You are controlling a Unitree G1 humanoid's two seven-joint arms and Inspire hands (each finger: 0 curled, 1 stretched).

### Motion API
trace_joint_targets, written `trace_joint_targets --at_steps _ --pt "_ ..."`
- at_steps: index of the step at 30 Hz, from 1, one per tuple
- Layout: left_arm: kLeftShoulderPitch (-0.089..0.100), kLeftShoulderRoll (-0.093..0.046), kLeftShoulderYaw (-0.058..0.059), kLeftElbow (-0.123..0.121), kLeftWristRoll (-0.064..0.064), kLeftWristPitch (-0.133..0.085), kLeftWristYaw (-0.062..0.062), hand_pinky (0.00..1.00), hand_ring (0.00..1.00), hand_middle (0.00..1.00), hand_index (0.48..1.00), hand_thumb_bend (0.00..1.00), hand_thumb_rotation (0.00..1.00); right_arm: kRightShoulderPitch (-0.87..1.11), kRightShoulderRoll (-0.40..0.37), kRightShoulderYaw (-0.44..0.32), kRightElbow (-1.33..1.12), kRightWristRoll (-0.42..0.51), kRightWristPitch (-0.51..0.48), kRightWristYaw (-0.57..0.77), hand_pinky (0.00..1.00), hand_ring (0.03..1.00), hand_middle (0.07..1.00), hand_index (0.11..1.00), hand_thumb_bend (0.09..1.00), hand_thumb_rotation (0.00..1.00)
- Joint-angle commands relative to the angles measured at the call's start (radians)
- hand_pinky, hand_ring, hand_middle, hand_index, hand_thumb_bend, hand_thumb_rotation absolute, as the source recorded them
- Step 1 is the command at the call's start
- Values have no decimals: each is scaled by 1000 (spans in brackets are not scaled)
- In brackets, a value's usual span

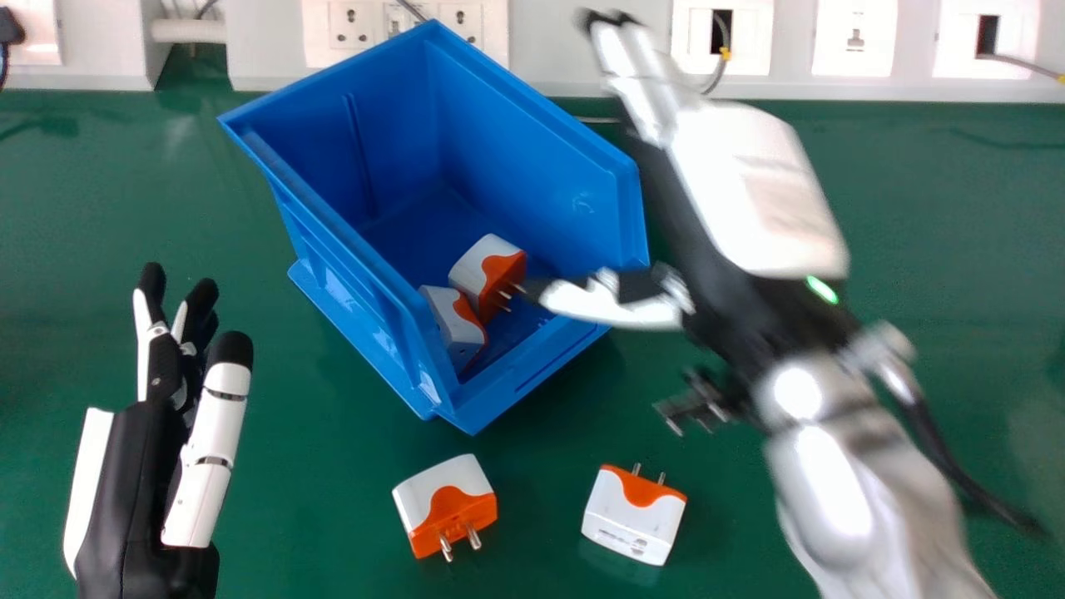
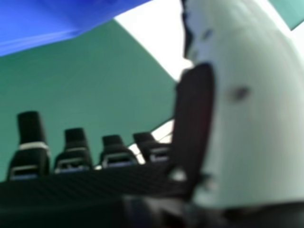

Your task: Pick all objects and put in blue box

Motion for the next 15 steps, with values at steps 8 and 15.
trace_joint_targets --at_steps 8,15 --pt "-7 4 2 3 5 -25 1 1000 1000 986 987 388 822 369 -32 -99 -64 12 -163 -120 702 854 921 919 638 407" --pt "-7 1 0 4 20 -20 10 1000 1000 987 990 339 843 499 -34 -103 61 11 -295 -231 687 845 898 881 739 482"
